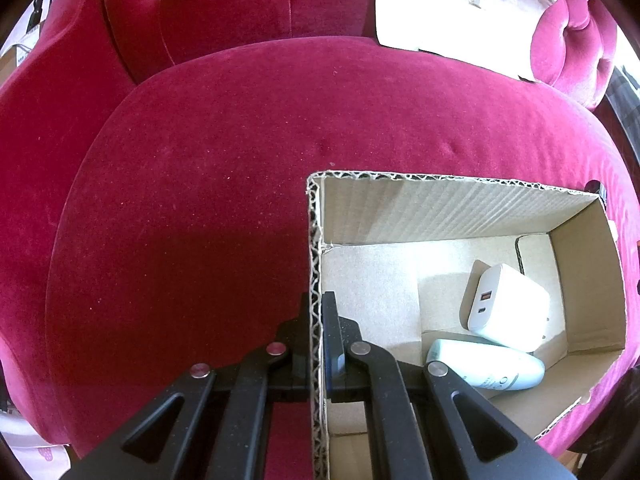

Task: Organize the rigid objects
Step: 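Carry the brown tube into the box and open the right tool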

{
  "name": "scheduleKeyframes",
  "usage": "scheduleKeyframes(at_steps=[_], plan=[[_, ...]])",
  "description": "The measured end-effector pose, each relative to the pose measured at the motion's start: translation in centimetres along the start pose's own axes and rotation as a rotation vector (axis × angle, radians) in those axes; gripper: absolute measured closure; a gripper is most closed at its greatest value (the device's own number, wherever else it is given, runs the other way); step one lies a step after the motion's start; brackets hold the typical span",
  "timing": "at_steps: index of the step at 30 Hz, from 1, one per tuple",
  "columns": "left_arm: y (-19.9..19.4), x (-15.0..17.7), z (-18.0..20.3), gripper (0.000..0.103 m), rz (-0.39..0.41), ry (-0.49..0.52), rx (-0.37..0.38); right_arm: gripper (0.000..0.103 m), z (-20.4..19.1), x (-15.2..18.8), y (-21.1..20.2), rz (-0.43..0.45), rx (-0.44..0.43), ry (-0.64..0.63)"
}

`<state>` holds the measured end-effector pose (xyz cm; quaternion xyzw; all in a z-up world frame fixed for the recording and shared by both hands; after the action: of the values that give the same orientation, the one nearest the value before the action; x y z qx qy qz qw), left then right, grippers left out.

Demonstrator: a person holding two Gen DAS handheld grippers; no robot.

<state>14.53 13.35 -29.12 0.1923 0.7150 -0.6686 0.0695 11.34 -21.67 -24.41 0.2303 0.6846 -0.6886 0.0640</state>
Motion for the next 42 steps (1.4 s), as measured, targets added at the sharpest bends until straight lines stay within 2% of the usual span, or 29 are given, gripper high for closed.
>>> scheduleKeyframes(at_steps=[10,25,42], plan=[[0.0,-0.1,0.0,0.100,0.000,0.005,-0.003,0.086,-3.4,0.4,-1.5,0.000,-0.061,-0.042],[-0.1,-0.1,0.0,0.100,-0.002,0.004,-0.003,0.086,-10.7,0.0,-4.2,-0.001,-0.144,-0.156],[0.0,0.0,0.0,0.100,-0.001,0.004,0.000,0.086,-15.9,1.3,-3.8,-0.041,-0.179,-0.227]])
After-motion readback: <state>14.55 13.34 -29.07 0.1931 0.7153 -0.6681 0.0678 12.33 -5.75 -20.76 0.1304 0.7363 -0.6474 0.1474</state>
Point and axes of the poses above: each gripper's, at about its wrist camera, not at the fingertips, and y roughly the way its jaws point, z to its right, x to its underside, the point moved 10 cm from there along y, roughly the way its jaws point, and after that the axes turned 13 degrees about y, right-handed, at the moved point
